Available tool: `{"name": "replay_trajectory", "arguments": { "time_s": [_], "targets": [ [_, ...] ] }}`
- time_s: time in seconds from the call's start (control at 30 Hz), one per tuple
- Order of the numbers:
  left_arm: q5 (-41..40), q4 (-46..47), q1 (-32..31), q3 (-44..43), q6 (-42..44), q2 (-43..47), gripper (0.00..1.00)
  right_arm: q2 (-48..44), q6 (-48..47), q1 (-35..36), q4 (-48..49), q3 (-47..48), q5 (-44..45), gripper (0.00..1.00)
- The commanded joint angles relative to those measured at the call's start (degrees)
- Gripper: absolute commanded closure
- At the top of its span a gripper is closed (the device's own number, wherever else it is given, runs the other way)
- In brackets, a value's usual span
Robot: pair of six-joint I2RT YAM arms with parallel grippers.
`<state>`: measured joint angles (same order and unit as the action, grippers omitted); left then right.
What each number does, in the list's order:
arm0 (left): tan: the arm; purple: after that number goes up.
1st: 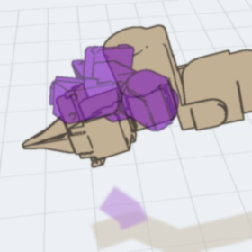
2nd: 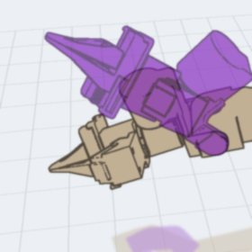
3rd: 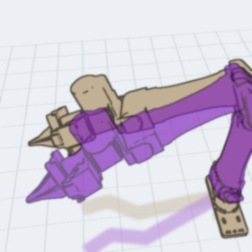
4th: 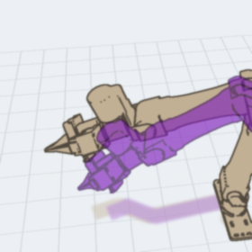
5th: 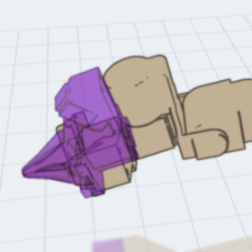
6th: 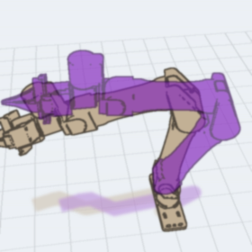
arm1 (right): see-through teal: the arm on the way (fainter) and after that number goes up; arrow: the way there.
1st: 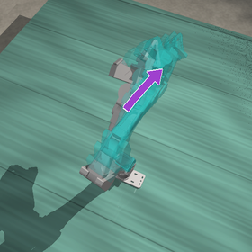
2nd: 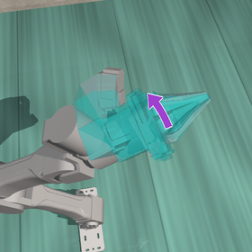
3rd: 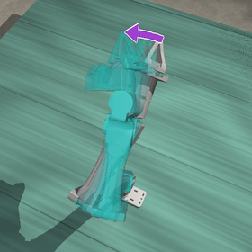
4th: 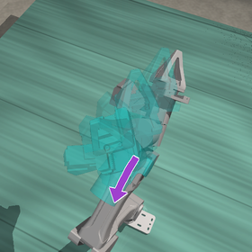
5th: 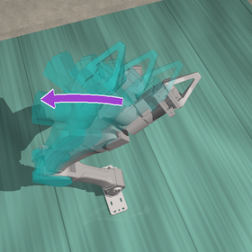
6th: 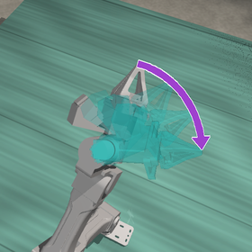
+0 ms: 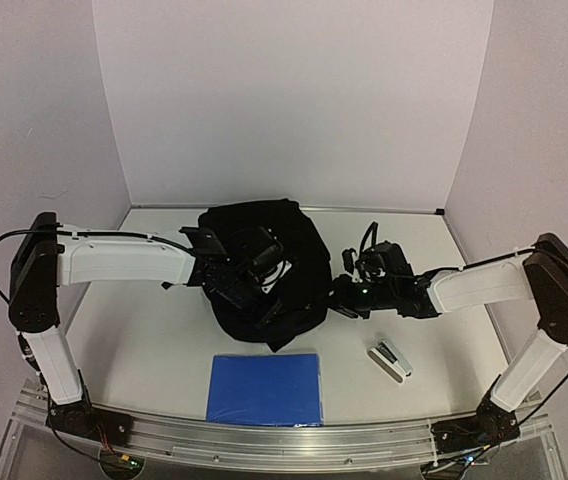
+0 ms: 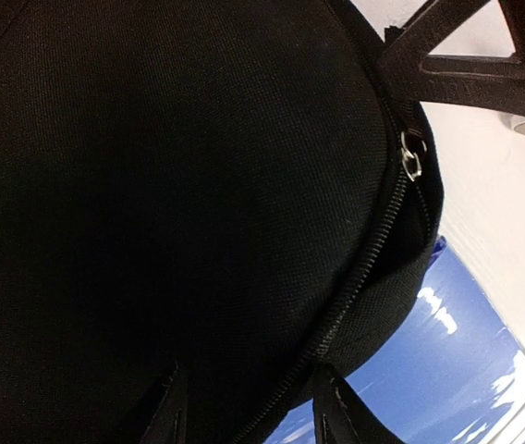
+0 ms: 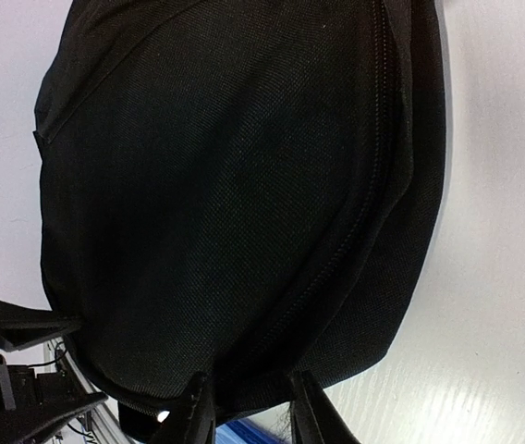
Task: Pack the student bag
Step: Unzip the student bag at the center of the board.
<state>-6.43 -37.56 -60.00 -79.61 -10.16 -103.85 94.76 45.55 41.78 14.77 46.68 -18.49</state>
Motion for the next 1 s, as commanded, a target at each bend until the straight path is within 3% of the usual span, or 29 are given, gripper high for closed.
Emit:
{"name": "replay_trajectory", "arguments": {
  "time_s": [0.0, 0.13, 0.3, 0.47, 0.6, 0.8, 0.97],
  "targets": [
    [-6.0, -1.6, -1.1, -3.7, 1.2, -1.4, 0.63, -1.6, 0.6, 0.1, 2.0, 0.8, 1.7, 0.71],
    [-9.9, -1.8, -2.1, -4.4, 0.8, -1.3, 0.88, -2.1, 0.9, 0.1, 2.0, 0.9, 2.1, 0.71],
    [-10.3, 0.8, -2.2, -3.7, -0.5, 1.6, 0.99, -3.8, 1.1, 0.1, 2.0, 1.0, 3.2, 0.73],
    [-7.7, 4.8, -2.3, -1.4, -1.9, 4.8, 1.0, -5.2, 1.5, 0.1, 2.0, 1.0, 3.5, 0.78],
    [-7.1, 7.5, -2.2, 0.3, -3.5, 7.0, 1.0, -5.4, 1.4, 0.1, 2.0, 1.3, 3.2, 0.9],
    [-5.6, 9.5, -2.2, 1.9, -4.4, 8.7, 1.0, -5.6, 1.6, 0.1, 2.1, 1.2, 3.2, 0.99],
    [-5.7, 7.9, -2.1, 1.6, -4.8, 8.2, 1.0, -8.3, 1.6, 0.2, 2.2, 0.5, 6.9, 1.0]
  ]
}}
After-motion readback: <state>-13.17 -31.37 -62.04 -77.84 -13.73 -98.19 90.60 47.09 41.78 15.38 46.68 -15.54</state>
